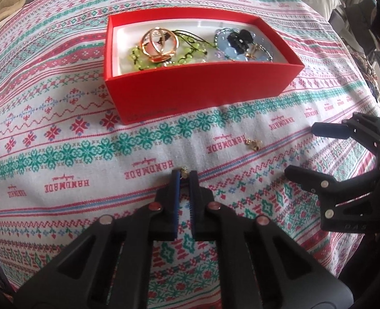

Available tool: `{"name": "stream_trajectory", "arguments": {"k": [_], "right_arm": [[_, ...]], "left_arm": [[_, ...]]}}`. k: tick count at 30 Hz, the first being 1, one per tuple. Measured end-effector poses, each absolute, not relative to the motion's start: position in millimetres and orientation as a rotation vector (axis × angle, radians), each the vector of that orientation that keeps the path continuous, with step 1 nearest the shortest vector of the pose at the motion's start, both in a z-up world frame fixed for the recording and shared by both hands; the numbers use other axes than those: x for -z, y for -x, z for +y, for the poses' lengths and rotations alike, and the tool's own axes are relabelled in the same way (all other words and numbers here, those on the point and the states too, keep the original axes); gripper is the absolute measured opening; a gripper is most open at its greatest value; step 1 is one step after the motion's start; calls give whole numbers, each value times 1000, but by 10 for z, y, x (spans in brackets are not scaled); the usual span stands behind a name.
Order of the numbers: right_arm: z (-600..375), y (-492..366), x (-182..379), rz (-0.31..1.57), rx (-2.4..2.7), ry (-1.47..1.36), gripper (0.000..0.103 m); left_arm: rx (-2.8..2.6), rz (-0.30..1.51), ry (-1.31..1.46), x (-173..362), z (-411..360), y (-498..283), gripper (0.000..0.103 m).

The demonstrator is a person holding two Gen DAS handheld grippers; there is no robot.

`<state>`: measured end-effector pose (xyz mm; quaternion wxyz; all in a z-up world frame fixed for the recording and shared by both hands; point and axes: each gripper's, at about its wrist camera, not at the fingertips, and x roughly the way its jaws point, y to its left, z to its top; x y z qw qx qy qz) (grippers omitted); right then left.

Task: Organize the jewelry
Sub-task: 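Reach the left tool to a small gold stud earring and close on it, then grasp the other small gold earring with the right tool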

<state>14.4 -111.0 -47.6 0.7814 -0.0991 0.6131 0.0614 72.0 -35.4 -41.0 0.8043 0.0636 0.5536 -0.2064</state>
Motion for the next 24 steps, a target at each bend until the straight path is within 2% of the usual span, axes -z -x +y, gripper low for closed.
{"name": "stream_trajectory", "arguments": {"k": [15, 21, 24], "right_arm": [[-895, -144, 462, 1304, -208, 218, 75], [-599, -145, 447, 1275, -265, 215, 63], [-506, -233, 444, 1280, -290, 177, 52]], "left_arm": [[375, 1201, -49, 252, -11, -759, 5], [371, 1192, -1, 181, 108, -760, 5], [373, 1191, 18, 165, 148, -750, 5]]}}
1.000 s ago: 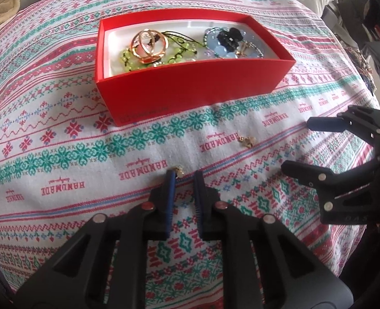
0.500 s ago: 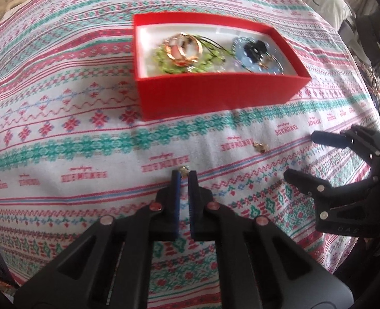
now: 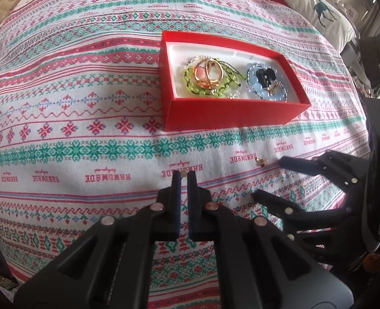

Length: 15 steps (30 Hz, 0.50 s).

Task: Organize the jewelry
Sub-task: 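Grasp the other small gold earring with the right tool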

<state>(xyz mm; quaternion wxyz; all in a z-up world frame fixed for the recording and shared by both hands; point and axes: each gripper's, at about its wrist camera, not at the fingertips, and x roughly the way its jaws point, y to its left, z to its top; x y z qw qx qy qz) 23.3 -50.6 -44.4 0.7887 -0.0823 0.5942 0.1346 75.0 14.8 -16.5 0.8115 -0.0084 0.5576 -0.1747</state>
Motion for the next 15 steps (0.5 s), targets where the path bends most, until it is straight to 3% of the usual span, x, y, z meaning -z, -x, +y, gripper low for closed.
{"name": "stream_trajectory", "arguments": {"k": [10, 15], "right_arm": [[-464, -570, 509, 1302, -269, 96, 23], [-476, -688, 565, 1307, -260, 66, 16]], "left_arm": [[375, 1193, 16, 146, 185, -740, 5], [375, 1195, 15, 146, 184, -744, 5]]}}
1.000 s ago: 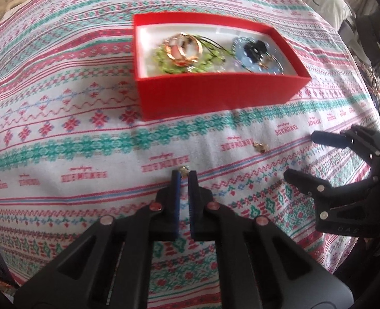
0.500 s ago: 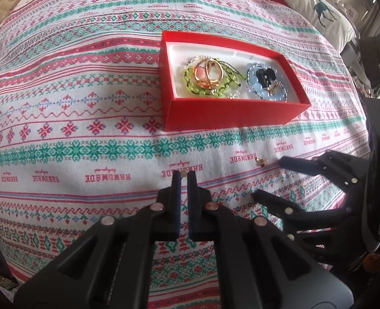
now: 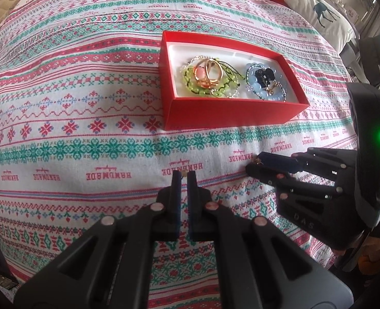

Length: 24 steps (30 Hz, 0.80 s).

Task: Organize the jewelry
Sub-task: 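Grasp the other small gold earring with the right tool, then carry both earrings into the red box and open both tools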

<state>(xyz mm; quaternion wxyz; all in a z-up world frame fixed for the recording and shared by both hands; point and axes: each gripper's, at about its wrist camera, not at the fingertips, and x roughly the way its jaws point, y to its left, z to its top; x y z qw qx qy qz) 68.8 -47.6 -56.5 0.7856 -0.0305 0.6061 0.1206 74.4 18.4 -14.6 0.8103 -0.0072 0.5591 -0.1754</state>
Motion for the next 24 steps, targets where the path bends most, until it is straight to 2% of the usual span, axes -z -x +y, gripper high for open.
{"name": "stream_trajectory", "arguments": {"k": [10, 24], "right_arm": [[-574, -754, 538, 1319, -250, 61, 8], [-733, -659, 208, 1272, -273, -12, 8]], "left_arm": [[371, 1194, 31, 112, 133, -739, 5], [391, 1153, 56, -103, 208, -721, 5]]}}
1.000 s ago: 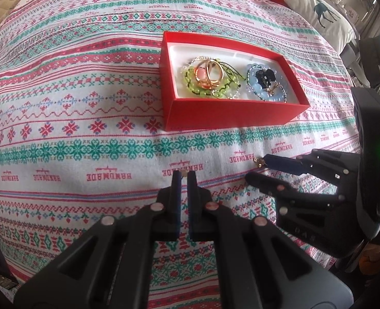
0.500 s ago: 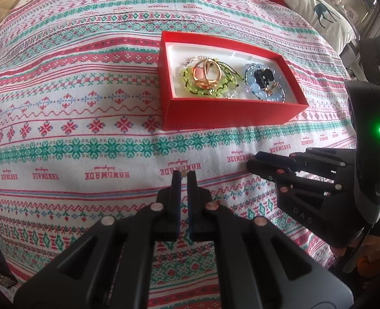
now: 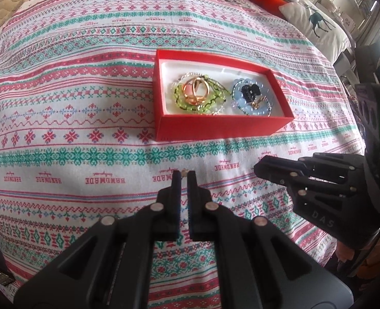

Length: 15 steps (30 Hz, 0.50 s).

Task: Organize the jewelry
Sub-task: 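Carry both earrings into the red box and open both tools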

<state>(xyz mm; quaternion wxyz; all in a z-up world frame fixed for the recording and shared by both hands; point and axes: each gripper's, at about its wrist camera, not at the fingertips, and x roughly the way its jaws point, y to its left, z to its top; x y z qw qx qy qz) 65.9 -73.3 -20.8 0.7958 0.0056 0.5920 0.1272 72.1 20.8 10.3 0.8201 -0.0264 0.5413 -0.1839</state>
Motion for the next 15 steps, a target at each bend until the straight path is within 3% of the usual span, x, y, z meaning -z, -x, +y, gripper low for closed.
{"name": "stream_trajectory", "arguments": {"k": [15], "right_arm": [[-1008, -812, -193, 1157, -234, -98, 8]], "left_arm": [[412, 1060, 109, -410, 90, -892, 5]]}}
